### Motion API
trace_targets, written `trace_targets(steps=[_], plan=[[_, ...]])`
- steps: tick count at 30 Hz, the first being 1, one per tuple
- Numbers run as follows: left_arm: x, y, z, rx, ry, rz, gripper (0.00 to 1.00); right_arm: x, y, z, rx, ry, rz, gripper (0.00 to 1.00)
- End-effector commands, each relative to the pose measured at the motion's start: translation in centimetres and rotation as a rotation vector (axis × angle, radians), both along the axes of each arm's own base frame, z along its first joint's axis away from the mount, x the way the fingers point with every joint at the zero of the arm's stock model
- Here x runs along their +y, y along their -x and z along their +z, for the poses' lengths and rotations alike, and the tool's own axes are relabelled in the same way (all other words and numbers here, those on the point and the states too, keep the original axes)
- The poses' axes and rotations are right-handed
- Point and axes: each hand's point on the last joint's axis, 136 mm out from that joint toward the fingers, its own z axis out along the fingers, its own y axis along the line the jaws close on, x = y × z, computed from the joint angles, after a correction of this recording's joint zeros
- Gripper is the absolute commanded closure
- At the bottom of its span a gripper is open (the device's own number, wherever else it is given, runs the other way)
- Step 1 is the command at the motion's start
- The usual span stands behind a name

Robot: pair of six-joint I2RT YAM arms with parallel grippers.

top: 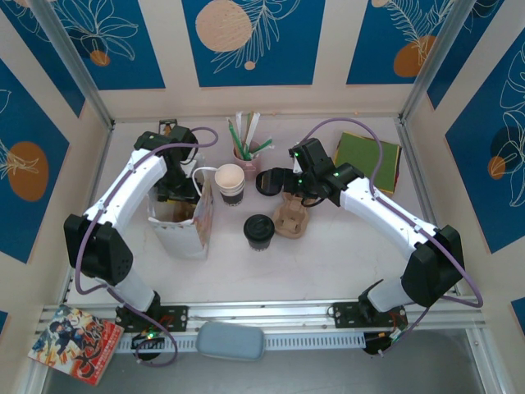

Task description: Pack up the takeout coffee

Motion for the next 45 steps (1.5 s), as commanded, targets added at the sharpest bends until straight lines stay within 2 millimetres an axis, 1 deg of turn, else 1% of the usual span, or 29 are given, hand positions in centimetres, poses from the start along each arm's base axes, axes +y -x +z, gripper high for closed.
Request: trace_targets(steps=[1, 17, 24, 45], plan=[[0.43, 0.07, 0.09, 0.017, -0.007, 0.009, 0.36, 0.18, -0.15, 0.89, -0.019, -0.008, 0.003, 0.01], [0.44, -0.01, 0.12, 0.015, -0.008, 0.009, 0.36, 0.15, -0.06, 0.92, -0.018, -0.008, 0.005, 0.01], [0.46, -0.05, 0.14, 0.011, -0.01, 0.008, 0.36, -0.21, -0.17, 0.99, -0.009, -0.021, -0.01, 0.01], [0.5, -0.17, 0.38, -0.002, -0.01, 0.014, 0.36, -0.12, 0.01, 0.88, -0.005, -0.021, -0.01, 0.01]])
